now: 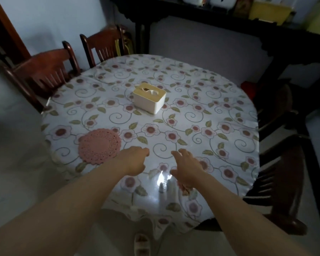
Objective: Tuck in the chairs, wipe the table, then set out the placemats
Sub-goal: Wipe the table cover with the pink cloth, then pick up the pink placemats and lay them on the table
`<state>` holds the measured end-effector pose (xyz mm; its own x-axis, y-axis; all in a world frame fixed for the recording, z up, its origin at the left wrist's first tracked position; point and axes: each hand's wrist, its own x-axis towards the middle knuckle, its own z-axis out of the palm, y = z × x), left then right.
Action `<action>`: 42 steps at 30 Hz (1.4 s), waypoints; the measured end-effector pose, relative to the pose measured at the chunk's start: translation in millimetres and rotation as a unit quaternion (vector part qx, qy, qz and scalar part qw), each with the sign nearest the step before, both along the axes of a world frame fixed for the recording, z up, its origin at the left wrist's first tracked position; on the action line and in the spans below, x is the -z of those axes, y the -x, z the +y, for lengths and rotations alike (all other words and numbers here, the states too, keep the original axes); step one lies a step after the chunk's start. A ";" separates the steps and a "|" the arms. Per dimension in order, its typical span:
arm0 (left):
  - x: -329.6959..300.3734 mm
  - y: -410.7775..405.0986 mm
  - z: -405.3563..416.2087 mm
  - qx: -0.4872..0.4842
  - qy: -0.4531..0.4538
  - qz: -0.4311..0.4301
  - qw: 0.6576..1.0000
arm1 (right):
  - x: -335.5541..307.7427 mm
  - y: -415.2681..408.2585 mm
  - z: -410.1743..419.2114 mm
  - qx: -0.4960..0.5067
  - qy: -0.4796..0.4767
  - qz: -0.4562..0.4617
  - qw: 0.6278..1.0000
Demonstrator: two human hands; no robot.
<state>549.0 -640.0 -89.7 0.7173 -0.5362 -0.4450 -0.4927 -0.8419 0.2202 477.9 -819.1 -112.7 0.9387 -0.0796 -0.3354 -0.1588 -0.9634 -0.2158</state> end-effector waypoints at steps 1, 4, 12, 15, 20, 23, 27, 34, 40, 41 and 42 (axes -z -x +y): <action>-0.7 -8.7 7.3 -0.009 0.003 0.000 1.000 | 3.0 -13.5 7.0 -0.005 -0.003 -0.001 1.000; 5.9 -34.5 35.9 -0.055 0.014 0.017 0.998 | 11.5 -51.5 31.3 -0.027 -0.014 0.001 1.000; 22.1 -95.0 132.2 -0.145 -0.036 0.020 0.989 | 27.9 -131.7 111.8 -0.080 -0.050 -0.012 0.995; 52.1 -126.7 161.4 -0.151 -0.028 0.028 0.988 | 38.9 -152.8 137.4 -0.073 -0.060 -0.014 0.995; 82.7 -173.9 186.9 -0.094 0.017 0.047 0.994 | 60.3 -183.4 168.5 -0.010 -0.048 0.019 0.999; 100.4 -200.8 192.2 -0.083 0.028 0.047 0.995 | 71.1 -194.6 184.5 0.041 -0.042 0.054 0.997; 126.1 -228.7 197.7 -0.120 -0.003 0.041 0.992 | 89.4 -205.7 206.0 0.141 -0.053 0.089 0.985; 152.7 -242.3 188.6 -0.258 0.032 0.123 0.958 | 111.8 -219.2 223.9 0.339 -0.123 0.105 0.927; 170.6 -244.2 189.0 -0.345 0.075 0.143 0.925 | 127.8 -235.2 215.2 0.461 -0.175 0.105 0.864; 173.6 -244.7 189.9 -0.348 0.081 0.143 0.923 | 129.3 -236.8 213.4 0.467 -0.181 0.107 0.859; 174.5 -244.9 189.9 -0.347 0.082 0.144 0.923 | 132.0 -237.5 211.5 0.469 -0.185 0.111 0.856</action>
